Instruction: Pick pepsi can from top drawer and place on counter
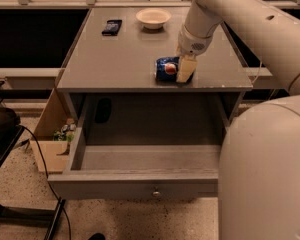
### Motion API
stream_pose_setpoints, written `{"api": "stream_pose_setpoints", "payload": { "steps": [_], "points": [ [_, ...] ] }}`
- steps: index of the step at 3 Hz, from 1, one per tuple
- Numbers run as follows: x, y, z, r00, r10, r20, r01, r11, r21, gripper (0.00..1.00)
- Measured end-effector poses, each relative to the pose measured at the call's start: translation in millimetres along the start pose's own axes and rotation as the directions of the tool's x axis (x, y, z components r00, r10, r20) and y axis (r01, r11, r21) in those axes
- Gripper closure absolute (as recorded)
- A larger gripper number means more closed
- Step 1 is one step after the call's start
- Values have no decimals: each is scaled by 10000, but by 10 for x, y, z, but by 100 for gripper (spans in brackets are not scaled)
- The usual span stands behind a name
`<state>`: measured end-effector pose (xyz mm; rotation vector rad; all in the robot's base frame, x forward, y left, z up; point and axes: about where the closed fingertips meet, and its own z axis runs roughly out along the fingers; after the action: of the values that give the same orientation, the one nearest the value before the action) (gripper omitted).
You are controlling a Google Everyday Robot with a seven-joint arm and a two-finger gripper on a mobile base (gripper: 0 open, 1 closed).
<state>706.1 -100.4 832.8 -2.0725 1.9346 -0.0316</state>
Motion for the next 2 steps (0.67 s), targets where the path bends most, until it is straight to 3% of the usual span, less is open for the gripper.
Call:
{"api": "stream_pose_setpoints", "payload": {
  "steps": [1, 2],
  "points": [
    [0, 0, 0, 10000, 0, 0, 0, 10000, 0, 34],
    [0, 0, 1, 10000, 0, 0, 0, 10000, -1, 4]
  ]
}}
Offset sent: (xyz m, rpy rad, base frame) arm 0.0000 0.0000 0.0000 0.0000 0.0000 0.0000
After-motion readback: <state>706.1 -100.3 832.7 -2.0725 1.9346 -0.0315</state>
